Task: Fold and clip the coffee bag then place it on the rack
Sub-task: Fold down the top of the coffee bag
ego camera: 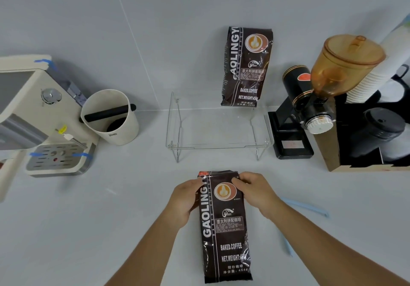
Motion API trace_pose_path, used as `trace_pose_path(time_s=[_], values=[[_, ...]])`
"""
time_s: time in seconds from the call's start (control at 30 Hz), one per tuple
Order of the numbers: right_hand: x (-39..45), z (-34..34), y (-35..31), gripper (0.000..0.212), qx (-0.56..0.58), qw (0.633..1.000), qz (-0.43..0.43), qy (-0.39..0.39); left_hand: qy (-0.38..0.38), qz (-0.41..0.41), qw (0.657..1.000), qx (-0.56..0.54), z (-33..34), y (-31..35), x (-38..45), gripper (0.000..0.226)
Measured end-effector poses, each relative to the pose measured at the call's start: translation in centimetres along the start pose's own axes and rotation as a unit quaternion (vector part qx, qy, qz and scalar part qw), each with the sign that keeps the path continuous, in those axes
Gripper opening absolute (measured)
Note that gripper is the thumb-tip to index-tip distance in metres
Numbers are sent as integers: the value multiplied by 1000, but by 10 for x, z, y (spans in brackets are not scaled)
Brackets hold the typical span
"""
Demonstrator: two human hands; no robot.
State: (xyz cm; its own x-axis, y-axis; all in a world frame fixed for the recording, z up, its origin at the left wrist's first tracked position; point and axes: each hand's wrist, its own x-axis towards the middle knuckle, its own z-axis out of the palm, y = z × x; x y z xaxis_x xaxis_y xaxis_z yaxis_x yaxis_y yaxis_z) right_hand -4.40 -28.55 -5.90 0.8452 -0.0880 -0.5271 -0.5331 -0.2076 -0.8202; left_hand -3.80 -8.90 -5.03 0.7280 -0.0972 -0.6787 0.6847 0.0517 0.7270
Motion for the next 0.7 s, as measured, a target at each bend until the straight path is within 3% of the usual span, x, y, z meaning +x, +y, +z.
trace_pose_path(time_s=[0.27, 0.7], values=[[-48, -8, -23, 32, -17, 994, -105, 7, -6, 80, 996, -38, -5, 15, -39, 28], [-89, -32, -48, 13, -11, 982, -189, 12, -30, 198, 979, -33, 9, 38, -82, 20]])
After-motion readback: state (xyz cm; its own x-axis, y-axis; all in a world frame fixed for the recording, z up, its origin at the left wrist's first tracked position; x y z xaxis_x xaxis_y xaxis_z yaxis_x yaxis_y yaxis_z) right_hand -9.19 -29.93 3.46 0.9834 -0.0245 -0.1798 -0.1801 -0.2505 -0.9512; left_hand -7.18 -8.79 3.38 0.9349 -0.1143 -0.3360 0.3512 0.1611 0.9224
